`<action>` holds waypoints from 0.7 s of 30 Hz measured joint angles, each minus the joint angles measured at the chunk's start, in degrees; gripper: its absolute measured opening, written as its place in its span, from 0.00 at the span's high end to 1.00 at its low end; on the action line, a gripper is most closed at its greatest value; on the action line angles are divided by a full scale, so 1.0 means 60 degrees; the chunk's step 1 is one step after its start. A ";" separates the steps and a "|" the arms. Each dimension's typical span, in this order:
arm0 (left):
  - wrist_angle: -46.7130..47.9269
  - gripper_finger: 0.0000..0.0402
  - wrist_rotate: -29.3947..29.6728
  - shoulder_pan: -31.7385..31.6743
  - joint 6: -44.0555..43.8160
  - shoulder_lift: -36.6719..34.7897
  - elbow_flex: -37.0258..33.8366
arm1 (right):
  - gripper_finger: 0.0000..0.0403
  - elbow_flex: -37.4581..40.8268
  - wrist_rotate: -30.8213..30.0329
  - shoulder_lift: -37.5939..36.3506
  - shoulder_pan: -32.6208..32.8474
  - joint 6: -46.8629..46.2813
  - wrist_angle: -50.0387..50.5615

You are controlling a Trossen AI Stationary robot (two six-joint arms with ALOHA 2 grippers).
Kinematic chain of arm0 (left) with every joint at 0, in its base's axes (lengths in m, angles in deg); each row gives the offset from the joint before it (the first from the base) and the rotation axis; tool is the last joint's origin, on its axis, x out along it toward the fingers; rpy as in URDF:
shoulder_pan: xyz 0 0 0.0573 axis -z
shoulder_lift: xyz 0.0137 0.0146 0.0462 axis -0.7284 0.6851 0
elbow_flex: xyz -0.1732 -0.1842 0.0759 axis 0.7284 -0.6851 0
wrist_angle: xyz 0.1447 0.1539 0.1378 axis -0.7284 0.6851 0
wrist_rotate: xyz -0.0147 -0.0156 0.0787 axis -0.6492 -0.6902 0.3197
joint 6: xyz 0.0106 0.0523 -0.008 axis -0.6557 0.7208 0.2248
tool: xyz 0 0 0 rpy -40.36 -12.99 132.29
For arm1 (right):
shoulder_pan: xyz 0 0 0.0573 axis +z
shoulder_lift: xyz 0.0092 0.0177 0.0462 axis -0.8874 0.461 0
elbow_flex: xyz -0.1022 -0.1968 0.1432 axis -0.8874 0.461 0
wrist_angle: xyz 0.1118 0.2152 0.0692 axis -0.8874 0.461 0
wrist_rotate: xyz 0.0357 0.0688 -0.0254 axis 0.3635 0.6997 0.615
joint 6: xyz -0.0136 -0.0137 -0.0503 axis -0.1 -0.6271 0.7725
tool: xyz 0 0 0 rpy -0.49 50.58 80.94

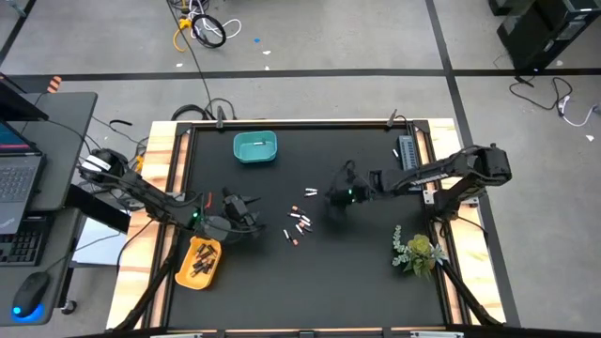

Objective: Sort batteries
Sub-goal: Put the black battery into the yellow bin

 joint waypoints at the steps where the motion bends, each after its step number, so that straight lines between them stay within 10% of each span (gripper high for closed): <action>1: -0.0006 0.60 -0.0004 0.0000 -0.0085 0.0000 -0.0016 | 0.75 -0.0116 -0.0159 0.0000 0.0381 0.0061 -0.0021; 9: -0.0096 0.60 0.0156 -0.0005 -0.0102 0.0000 -0.0023 | 0.75 -0.0314 -0.1579 0.0661 0.2928 0.0257 -0.1697; 21: -0.0296 0.60 0.0233 -0.0087 -0.0575 0.0000 -0.0030 | 0.75 -0.1126 -0.2541 0.3069 0.3107 0.0204 -0.2551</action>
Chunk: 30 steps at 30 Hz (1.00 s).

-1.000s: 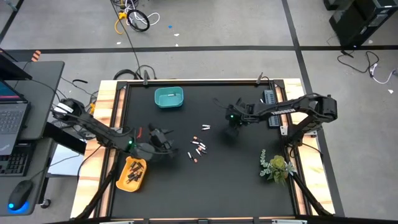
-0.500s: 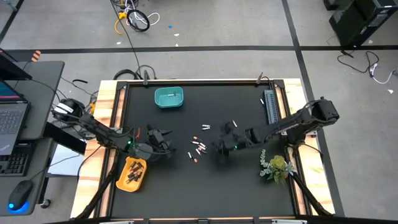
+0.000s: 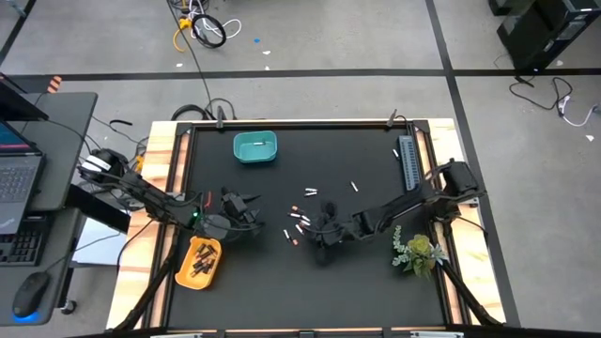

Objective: Sort batteries
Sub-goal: Put the black battery into the yellow bin

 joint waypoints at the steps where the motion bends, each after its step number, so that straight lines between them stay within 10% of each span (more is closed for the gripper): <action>1: -0.0054 0.60 -0.0003 0.0000 -0.0005 0.0000 0.0004 | 0.75 0.0000 0.0029 0.0081 -0.0021 -0.0048 -0.0021; 30: -0.0130 0.60 -0.0299 0.0011 -0.0028 0.0000 0.0007 | 0.77 0.0750 -0.0075 0.0206 -0.0181 -0.0259 -0.0672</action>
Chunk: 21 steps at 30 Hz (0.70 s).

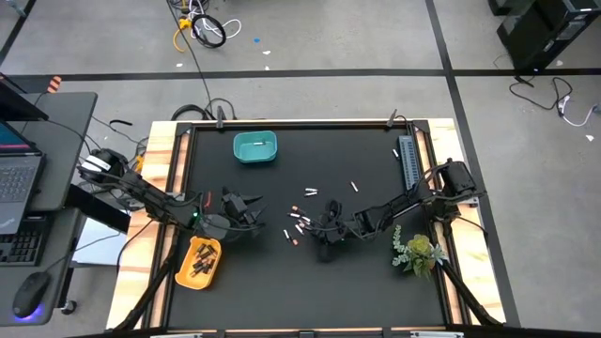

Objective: Sort batteries
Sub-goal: Put the black battery into the yellow bin

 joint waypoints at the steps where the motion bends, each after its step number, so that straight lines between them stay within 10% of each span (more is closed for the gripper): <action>1: 0.0000 0.60 -0.0065 0.0000 0.0000 0.0000 0.0000 | 0.77 0.0000 0.0043 0.0000 -0.0046 0.0000 -0.0034; 21: 0.0084 0.60 -0.0247 -0.0004 0.0229 0.0000 0.0007 | 0.91 -0.0038 0.0128 0.1026 -0.0330 0.0471 -0.1676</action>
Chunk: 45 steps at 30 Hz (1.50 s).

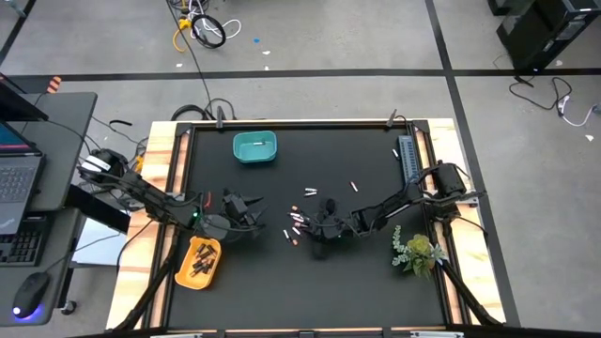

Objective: Sort batteries
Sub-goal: Put the black battery into the yellow bin

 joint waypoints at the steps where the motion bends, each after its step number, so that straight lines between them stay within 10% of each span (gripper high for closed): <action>1: 0.0000 0.60 0.0000 0.0000 0.0012 0.0000 0.0000 | 0.91 0.0003 -0.0002 0.0009 0.0000 0.0032 -0.0053; 24: -0.0502 0.50 -0.1322 -0.0009 -0.0970 0.0000 0.0000 | 0.91 0.0056 -0.1747 -0.2572 0.1014 0.1822 0.0843; 37: -0.1888 0.48 -0.1875 -0.0753 -0.3473 -0.0007 0.0004 | 0.91 0.1263 -0.3608 -0.2284 0.1290 0.4269 -0.3516; 45: -0.3415 0.49 -0.1392 -0.0783 -0.3480 0.0382 0.0210 | 0.91 0.1349 -0.2938 -0.2268 0.1048 0.5112 -0.4402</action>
